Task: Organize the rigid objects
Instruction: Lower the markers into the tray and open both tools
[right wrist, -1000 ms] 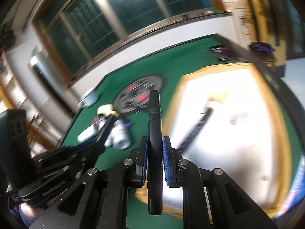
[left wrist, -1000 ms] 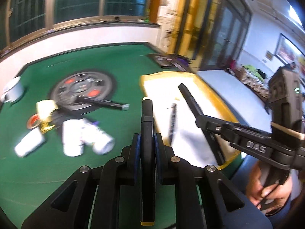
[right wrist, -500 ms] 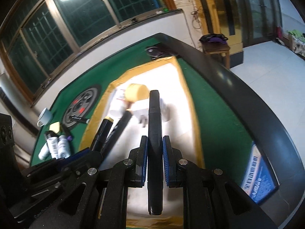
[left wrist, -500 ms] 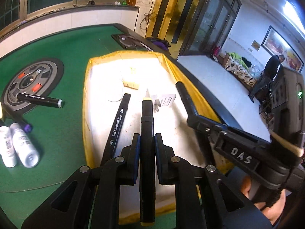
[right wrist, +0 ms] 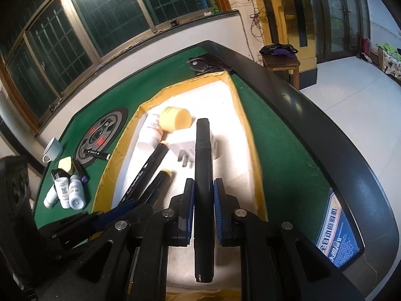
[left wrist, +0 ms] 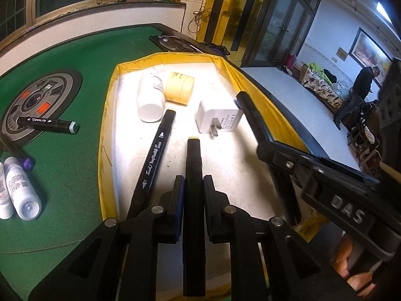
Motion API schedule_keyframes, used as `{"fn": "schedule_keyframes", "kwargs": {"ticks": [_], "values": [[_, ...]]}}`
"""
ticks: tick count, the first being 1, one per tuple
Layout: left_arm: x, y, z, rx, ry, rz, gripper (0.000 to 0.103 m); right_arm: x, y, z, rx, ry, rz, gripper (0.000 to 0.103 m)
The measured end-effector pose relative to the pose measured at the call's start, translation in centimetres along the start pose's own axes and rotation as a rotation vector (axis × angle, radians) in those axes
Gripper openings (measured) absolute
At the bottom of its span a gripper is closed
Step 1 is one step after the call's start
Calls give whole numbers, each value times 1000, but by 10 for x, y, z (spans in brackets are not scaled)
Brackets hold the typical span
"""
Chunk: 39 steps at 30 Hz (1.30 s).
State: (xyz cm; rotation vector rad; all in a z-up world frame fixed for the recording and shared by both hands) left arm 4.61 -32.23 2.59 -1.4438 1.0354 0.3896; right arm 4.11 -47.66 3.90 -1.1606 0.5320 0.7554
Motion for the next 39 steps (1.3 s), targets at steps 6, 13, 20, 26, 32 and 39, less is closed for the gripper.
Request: {"fn": "schedule_keyframes", "kwargs": {"ticks": [6,13,20,26,32,39], "values": [[9,-8,7,-31,8,18,12,-1,2,15,-79,-14,13,13],[5,-3,7,-20,20,0,12,8,-1,29,-137,-36,51,13],[2,1,3,-5,42,0,12,17,2,25,-107,-75,99,13],[-2,2,0,-8,52,-3,12,21,3,23,-84,-65,116,13],[-8,4,1,-24,61,-7,13,16,3,23,-76,-57,101,14],[-21,10,3,-25,57,-18,13,11,5,25,-71,-92,102,14]]}}
Point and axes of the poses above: each gripper's, at about its wrist camera, not at the fingertips, and x roughly the way its jaws point, z to its left, y to its underside, the point moved 1 cm from there along x, roughly the way its jaws point, and after that the axes turned 2 degrees about x, right-handed, at the moved point
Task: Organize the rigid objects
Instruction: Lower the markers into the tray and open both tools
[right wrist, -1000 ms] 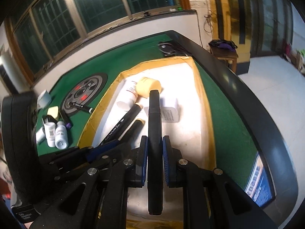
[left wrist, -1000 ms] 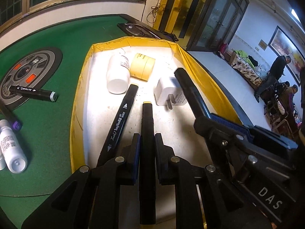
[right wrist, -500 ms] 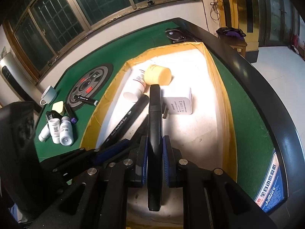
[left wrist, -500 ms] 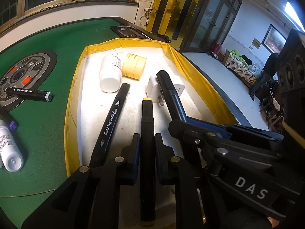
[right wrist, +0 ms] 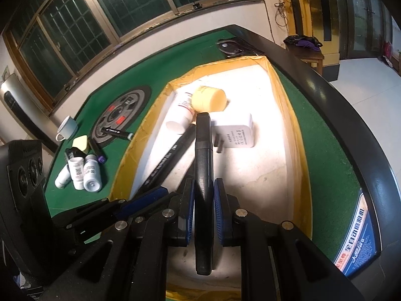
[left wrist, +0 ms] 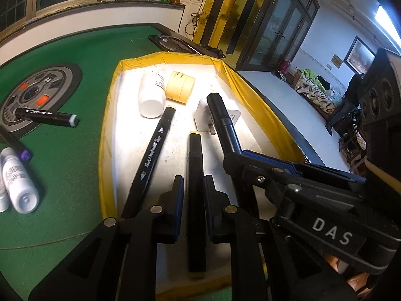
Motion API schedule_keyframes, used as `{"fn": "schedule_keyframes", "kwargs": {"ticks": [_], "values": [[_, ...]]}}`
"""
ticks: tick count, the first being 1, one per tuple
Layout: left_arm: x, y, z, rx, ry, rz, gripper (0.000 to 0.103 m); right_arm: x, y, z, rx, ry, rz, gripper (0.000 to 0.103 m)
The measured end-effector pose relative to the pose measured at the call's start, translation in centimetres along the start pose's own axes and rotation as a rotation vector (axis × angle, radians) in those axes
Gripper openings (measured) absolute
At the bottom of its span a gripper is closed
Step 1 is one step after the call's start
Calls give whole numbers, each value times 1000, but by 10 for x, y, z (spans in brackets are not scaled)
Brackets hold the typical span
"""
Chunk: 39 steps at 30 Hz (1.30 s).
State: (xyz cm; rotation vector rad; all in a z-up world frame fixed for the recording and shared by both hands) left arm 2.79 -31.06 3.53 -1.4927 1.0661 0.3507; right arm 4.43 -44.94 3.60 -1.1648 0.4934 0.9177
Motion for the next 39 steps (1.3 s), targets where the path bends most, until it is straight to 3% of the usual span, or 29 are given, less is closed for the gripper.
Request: {"fn": "schedule_keyframes", "kwargs": {"ticks": [6,19,23,26,35,39], "values": [[-21,4,1,29,-14,-49,13,1,3,9,6,-85,24,14],[-37,6,17,-10,-3,-86,16,-11,4,27,-14,-18,-24,15],[-46,8,27,-19,-17,-114,16,-11,5,35,-29,-14,-28,27],[-56,10,35,-25,-28,-136,16,-9,6,43,-41,-16,-29,28],[-96,26,77,-49,-63,-191,16,-3,10,67,-83,-32,-19,28],[-122,38,112,-43,-121,-199,18,0,12,78,-104,-42,-15,28]]}}
Point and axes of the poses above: each gripper's, at about its wrist camera, not at the fingertips, and x roughly the way its jaws point, z to its left, y to its underside, the point moved 1 cm from there along x, roughly the way its jaws point, and after that the axes turned 2 degrees about x, right-handed, at the moved point
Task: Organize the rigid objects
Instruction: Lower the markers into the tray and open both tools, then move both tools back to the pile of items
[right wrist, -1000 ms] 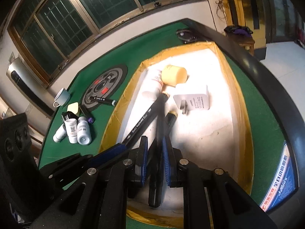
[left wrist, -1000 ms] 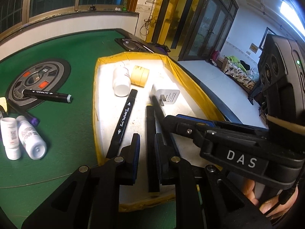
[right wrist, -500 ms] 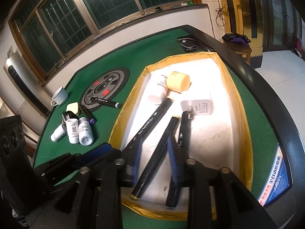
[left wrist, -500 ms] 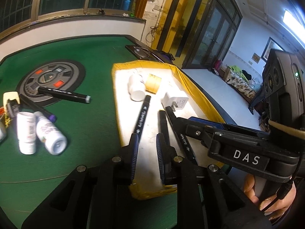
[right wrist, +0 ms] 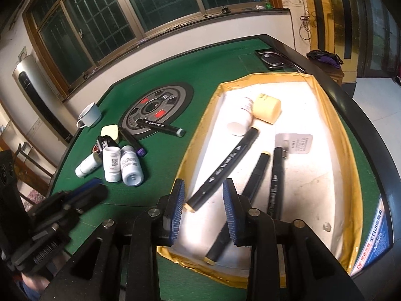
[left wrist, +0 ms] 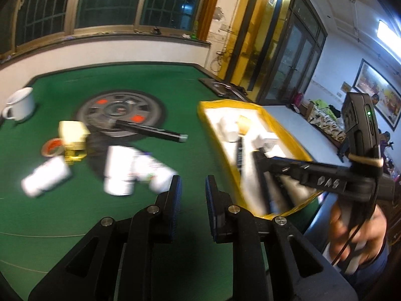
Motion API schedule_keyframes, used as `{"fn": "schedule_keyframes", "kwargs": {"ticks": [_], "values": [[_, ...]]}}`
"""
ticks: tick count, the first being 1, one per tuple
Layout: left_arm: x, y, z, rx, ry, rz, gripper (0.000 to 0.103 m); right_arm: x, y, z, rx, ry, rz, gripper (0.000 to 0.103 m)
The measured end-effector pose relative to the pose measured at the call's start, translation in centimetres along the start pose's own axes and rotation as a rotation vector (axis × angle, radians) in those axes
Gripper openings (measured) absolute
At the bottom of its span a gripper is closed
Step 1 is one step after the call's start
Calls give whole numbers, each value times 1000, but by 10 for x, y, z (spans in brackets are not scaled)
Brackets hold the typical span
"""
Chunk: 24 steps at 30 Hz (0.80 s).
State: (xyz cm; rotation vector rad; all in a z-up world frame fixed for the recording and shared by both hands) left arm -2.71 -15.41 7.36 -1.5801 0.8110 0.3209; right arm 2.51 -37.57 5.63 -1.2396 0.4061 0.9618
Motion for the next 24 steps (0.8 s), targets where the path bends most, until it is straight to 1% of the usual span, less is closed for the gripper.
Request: {"fn": "schedule_keyframes", "kwargs": {"ticks": [3,5,8,11,13,15,18,20,22,24], "values": [[-12,8,33,-21,-57,5,31,2,1,5,-6,-8,1,28],[-22,15,59,-54,-101,11,31,4,2,8,-11,-14,5,28],[-34,26,93,-110,-140,14,32,7,4,12,-10,-31,8,30],[-40,32,114,-113,-178,18,32,10,6,19,-24,-48,16,37],[-39,33,122,-105,-208,31,32,11,8,28,-48,-61,21,37],[-37,29,127,-86,-224,40,32,13,9,38,-72,-69,28,37],[-29,19,129,-32,-236,50,32,19,12,58,-127,-98,54,43],[-19,13,133,23,-232,77,32,25,14,72,-158,-117,74,44],[-7,8,136,78,-269,111,32,27,19,82,-184,-138,83,44],[2,6,138,130,-245,146,32,26,22,85,-197,-145,84,44]]}}
Point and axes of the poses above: each gripper's, at about its wrist camera, not at the fingertips, and x roughly the way its jaws point, z to its left, y to its underside, the point moved 1 cm from there along x, roughly the way its jaws point, and after that the axes turned 2 degrees about x, right-handed, at the moved point
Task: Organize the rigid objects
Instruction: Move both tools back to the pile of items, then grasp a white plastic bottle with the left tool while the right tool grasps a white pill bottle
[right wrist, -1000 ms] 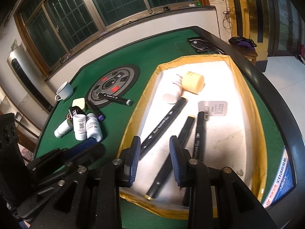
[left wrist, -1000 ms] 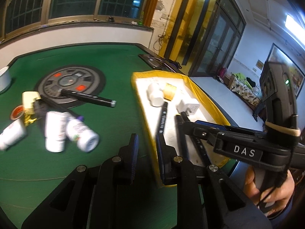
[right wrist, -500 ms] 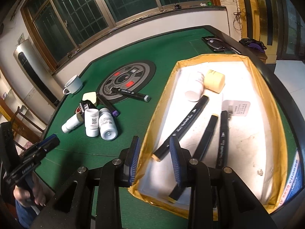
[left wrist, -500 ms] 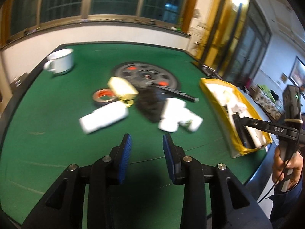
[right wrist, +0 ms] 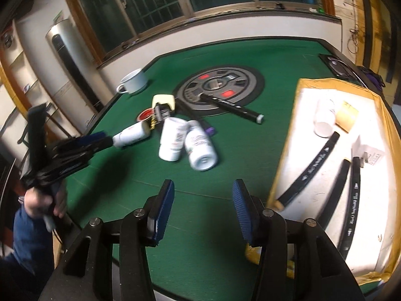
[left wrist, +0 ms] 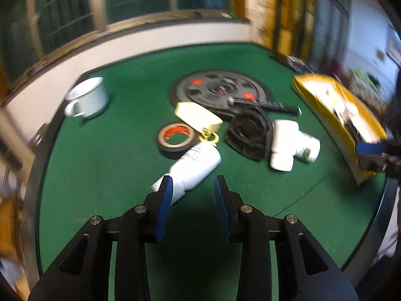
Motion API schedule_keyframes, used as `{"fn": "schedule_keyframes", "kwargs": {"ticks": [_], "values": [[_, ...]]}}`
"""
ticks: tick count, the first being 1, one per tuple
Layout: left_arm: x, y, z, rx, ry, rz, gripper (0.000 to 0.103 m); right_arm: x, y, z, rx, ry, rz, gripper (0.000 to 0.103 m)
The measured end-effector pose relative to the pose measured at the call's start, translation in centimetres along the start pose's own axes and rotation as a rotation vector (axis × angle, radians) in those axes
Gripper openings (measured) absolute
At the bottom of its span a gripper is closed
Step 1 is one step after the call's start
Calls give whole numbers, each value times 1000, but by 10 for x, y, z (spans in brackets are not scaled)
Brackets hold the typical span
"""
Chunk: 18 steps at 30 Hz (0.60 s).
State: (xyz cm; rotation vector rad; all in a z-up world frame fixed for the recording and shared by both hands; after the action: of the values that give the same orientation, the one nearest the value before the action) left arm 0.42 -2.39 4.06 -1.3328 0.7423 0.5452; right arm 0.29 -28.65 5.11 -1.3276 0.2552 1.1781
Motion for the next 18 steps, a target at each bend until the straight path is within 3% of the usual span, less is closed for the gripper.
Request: {"fn": "schedule_keyframes", "kwargs": {"ticks": [3,6,8,11,14,18], "values": [[12,-7,-2,73,31,29,32,4,2,4,-12,-1,7,44],[18,-14,-3,116,-22,15,31,6,3,0,-6,5,17,44],[26,-17,-5,143,17,44,32,6,3,-2,0,7,19,44],[41,-20,-8,164,-2,56,47,6,0,-1,-6,13,17,44],[49,-21,-9,134,-5,45,50,9,-6,1,-20,22,16,44],[50,-19,-7,-12,-58,37,50,24,-22,5,-38,40,30,44]]}}
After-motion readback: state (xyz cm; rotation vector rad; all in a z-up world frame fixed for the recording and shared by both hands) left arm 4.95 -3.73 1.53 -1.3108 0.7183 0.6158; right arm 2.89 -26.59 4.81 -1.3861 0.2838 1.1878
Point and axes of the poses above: each gripper's, at about its wrist camera, not at the fingertips, and x roughly the way its jaws point, z to its left, y to its underside, the point moved 1 cm from there along x, roughly the way its jaws point, and after that the axes turned 2 degrees about x, right-handed, at the moved point
